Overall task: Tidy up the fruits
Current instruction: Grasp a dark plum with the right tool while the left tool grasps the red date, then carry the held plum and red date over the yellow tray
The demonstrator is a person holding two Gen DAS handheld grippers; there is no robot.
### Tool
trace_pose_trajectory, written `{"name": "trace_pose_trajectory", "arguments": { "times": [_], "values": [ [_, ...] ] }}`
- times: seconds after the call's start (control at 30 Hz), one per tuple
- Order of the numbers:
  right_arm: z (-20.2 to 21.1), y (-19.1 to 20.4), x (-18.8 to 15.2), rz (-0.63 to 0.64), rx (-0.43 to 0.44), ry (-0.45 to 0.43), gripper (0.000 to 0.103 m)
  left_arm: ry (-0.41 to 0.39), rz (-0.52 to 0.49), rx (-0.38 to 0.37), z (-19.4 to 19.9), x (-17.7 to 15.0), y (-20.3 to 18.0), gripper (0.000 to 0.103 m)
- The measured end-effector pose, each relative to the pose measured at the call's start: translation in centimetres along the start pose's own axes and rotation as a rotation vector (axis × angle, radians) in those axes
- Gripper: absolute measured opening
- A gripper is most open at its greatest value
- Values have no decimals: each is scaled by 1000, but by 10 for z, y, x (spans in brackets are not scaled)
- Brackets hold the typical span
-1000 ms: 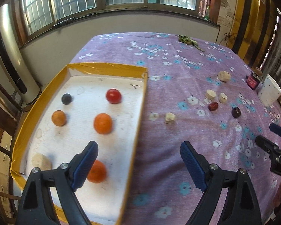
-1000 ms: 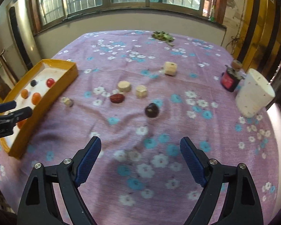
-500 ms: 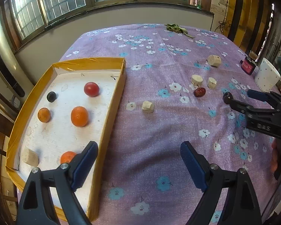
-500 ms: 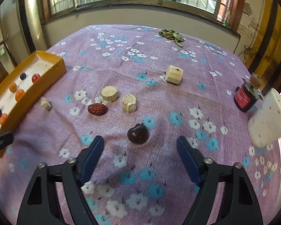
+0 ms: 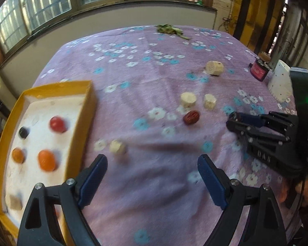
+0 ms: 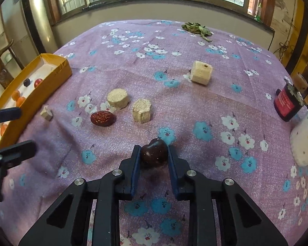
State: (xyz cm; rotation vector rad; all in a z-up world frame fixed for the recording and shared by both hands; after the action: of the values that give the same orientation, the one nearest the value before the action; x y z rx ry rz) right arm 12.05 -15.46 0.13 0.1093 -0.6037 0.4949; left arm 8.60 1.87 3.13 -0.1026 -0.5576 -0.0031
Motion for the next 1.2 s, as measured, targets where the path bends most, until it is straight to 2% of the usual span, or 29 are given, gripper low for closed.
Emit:
{"name": "trace_pose_trajectory", "arguments": {
  "times": [0.1,0.27,0.33,0.37,0.4,0.43,0.5,0.7,1.0,1.2],
  "values": [
    [13,-3,-6,-3,-13,-17,24,1,-15,-66,-14,13,-14,88],
    [23,-16,-17,-54,6,-17,24,25,-45,-120,-42,28,-33,66],
    [24,-20,-19,-79,14,-20,24,57,-56,-130,-54,30,-37,50],
    [24,-22,-20,-89,20,-22,24,76,-53,-146,-60,29,-39,46],
    [25,-23,-21,-97,22,-25,24,79,-50,-149,-64,29,-39,38],
    [25,-24,-21,-105,25,-27,24,49,-56,-147,-62,29,-40,31],
    [26,-24,-23,-114,28,-32,24,46,-54,-176,-63,29,-40,29],
    [32,-17,-27,-131,17,-33,24,40,-29,-198,-51,21,-32,29],
    [60,6,-36,-131,-13,-48,24,-3,16,-251,2,-4,-7,29],
    [66,37,-48,-105,-28,-27,24,-19,53,-267,30,-21,17,29]
  ]
}}
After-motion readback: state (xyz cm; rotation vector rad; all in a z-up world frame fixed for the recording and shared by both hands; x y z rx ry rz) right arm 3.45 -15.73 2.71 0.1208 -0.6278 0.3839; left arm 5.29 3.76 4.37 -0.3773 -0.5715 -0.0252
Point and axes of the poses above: each gripper's, at about its wrist camera, not at the fingertips, and z roughly against the way its jaws point, y to its left, x to its top, the point moved 2 cm from there along -z, roughly the way its jaws point, and after that the axes turned 9 degrees about z, right-handed, at the moved point
